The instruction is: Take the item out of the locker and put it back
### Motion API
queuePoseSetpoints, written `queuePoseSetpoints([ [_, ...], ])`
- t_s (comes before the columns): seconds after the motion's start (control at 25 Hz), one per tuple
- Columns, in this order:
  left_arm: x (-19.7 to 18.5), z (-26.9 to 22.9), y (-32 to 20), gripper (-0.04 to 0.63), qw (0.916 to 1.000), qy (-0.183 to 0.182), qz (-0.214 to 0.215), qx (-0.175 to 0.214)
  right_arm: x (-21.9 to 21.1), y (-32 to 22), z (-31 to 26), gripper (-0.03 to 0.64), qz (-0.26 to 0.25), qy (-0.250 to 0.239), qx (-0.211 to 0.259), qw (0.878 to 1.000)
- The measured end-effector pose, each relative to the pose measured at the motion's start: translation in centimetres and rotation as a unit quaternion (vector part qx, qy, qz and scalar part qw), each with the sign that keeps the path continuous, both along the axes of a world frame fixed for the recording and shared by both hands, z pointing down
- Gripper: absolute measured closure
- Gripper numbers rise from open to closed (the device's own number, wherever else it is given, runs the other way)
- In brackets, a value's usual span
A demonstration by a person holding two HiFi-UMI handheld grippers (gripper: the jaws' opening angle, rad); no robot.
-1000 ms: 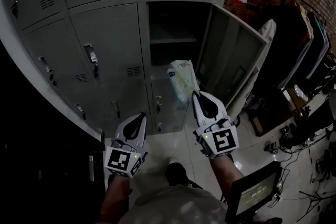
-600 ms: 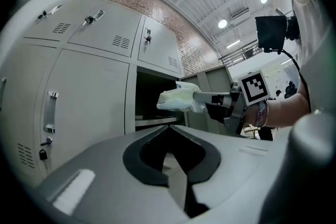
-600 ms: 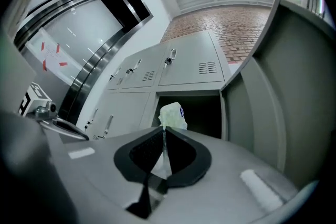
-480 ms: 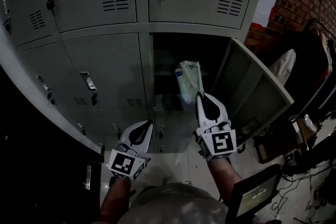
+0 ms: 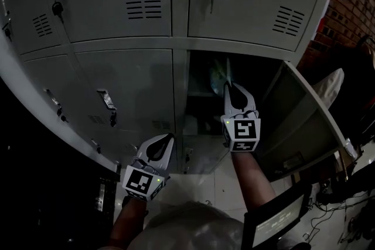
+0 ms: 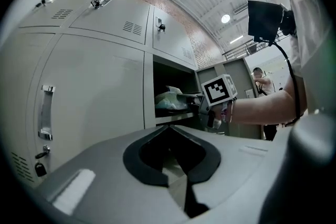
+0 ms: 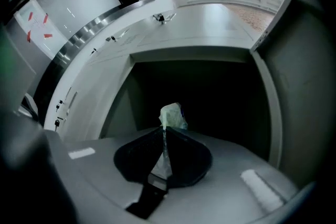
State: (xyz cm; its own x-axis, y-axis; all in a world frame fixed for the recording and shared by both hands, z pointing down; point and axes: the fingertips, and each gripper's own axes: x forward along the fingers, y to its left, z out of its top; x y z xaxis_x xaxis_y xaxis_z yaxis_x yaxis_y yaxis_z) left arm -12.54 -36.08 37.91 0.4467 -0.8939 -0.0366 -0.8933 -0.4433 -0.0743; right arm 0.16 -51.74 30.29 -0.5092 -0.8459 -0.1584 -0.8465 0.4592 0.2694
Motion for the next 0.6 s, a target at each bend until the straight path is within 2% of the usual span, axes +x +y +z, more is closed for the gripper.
queuePoseSetpoints([
  [0.2, -2.3, 0.6, -1.4, 0.594, 0.9997, 0.013, -0.019, -0.002, -1.8, -2.6, 3.5, 0.611, 0.008, 0.046, -0.041, 0.998],
  [0.28, -2.7, 0.4, -1.9, 0.594, 0.9997, 0.016, -0.02, -0.003, -2.4, -2.7, 3.6, 0.515, -0.005, 0.047, -0.041, 0.998],
  [0.32, -2.7, 0.4, -2.0, 0.594, 0.9997, 0.016, -0.017, -0.004, -2.5, -2.6, 3.3, 0.441, -0.01, 0.04, -0.034, 0.999],
  [0.44, -2.6, 0.2, -2.0, 0.594, 0.9998, 0.019, -0.006, -0.005, -1.5, -1.2, 1.2, 0.361, 0.0, -0.008, 0.009, 1.0],
  [0.52, -2.9, -0.1, -1.8, 0.594, 0.9997, 0.024, -0.006, -0.003, -0.8, 0.7, -0.6, 0.341, -0.001, -0.044, 0.047, 0.998],
  [0.6, -3.0, -0.2, -1.3, 0.594, 0.9997, 0.024, -0.001, -0.006, -0.5, 3.5, -1.8, 0.361, -0.023, -0.07, 0.069, 0.995],
])
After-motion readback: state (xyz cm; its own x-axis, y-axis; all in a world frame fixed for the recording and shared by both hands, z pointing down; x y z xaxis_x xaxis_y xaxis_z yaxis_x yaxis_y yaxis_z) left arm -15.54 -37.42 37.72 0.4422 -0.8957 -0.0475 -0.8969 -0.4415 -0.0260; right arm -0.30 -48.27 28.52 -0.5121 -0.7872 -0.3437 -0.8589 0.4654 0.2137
